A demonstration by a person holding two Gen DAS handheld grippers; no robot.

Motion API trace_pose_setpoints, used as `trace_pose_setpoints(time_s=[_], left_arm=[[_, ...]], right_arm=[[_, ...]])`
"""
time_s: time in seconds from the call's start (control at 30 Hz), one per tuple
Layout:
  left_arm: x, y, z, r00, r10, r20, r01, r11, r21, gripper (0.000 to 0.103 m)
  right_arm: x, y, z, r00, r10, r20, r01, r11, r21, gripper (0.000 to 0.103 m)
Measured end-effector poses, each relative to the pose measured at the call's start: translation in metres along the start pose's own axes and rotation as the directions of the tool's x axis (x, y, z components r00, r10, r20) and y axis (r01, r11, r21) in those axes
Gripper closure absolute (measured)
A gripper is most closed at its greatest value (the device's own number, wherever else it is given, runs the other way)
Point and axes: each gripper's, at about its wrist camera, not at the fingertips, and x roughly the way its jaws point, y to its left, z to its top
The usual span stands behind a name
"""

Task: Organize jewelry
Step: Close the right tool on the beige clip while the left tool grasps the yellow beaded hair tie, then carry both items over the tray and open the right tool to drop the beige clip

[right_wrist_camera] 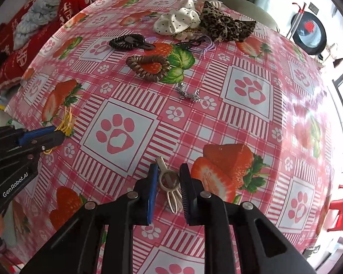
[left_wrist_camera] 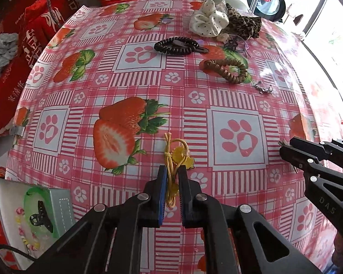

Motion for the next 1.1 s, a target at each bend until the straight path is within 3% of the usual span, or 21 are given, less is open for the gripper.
trace_pose_setpoints(time_s=[0.1,0.13,0.77,1.1], left_arm=[[-0.009,0.002,-0.004,1.0,-0.015,0.008,0.015,1.0,-0.007,0.087],[-0.01,0.002,-0.005,1.0,-0.019,0.008,0.019,1.0,-0.007,0.094],[-0.064,0.01,-0.039,0.995,-0.092,0.033,0.092,0.996,0.004,0.094],[-0.102,0.038,-0.057,0.992,-0.115,0.061,0.117,0.992,-0.045,0.094]], right_arm=[[-0.007,-0.003,-0.004,1.0,0.024,0.002,-0.025,0.999,0.039,0.082],[-0.009,-0.003,-0.005,1.0,0.03,0.003,-0.03,0.998,0.048,0.082],[-0.047,0.013,-0.042,0.993,0.115,-0.012,-0.112,0.979,0.169,0.082],[-0.07,0.035,-0.046,0.988,0.152,-0.006,-0.149,0.972,0.185,0.082]])
